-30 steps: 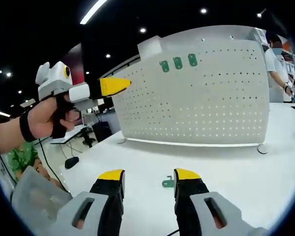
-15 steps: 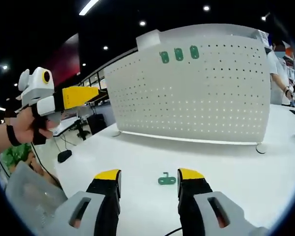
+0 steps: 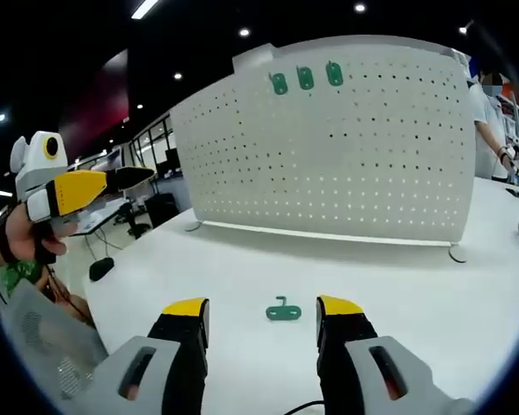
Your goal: Insert the hook assembly into the mounting plate slot until the hook locks in place.
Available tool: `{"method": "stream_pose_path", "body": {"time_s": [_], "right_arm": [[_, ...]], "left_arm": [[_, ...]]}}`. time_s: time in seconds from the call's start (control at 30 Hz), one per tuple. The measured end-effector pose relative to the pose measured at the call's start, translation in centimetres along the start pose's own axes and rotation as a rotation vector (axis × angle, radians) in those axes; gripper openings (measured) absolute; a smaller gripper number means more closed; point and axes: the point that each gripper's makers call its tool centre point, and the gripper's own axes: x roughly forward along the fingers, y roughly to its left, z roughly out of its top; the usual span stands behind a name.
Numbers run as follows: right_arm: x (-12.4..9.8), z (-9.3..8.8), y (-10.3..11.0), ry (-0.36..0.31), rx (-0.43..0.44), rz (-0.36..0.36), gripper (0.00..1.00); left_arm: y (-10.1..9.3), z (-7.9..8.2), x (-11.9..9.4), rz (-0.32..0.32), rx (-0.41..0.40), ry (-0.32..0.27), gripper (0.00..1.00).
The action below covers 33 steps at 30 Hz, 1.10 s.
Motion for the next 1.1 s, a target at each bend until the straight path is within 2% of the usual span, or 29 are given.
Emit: {"method": "stream_pose_path", "body": {"time_s": [0.17,0.4,0.47,0.7,0.87,1.0,1.1], "right_arm": [[0.9,-0.8,-0.2,0.019,0.021,-0.009,0.51],[2.1,-1.4,-0.3,0.040,0.033,-0.014,0.51],[2.5,-1.5,-0.5,0.042,0.037,-0.020,0.51],[3.9,-2.2,-0.6,0.068,0.042,-0.029,0.51],[4.5,-2.5,-0.8,0.086,0.045,-0.033,0.51],[4.9,-2.8,-1.6,0.099,0.066,-0.082,0.49],[5.3,-3.2,-1.7,0.107,0.061,-0.086,0.49]], "left_arm": [[0.1,-0.6,-0.6,0.002,-0.010,-0.006,0.73],[0.3,-1.9,-1.5,0.015,-0.020,0.028,0.82],[0.3,-2.3,-1.7,0.012,-0.024,0.044,0.81],[0.4,-2.5,-2.0,0.015,-0.063,0.026,0.81],[0.3,-2.4,-1.8,0.009,-0.047,0.024,0.82],[0.4,-2.5,-1.7,0.010,-0.053,0.028,0.82],[0.5,-2.8,-1.7,0.014,-0.060,0.035,0.82]]}}
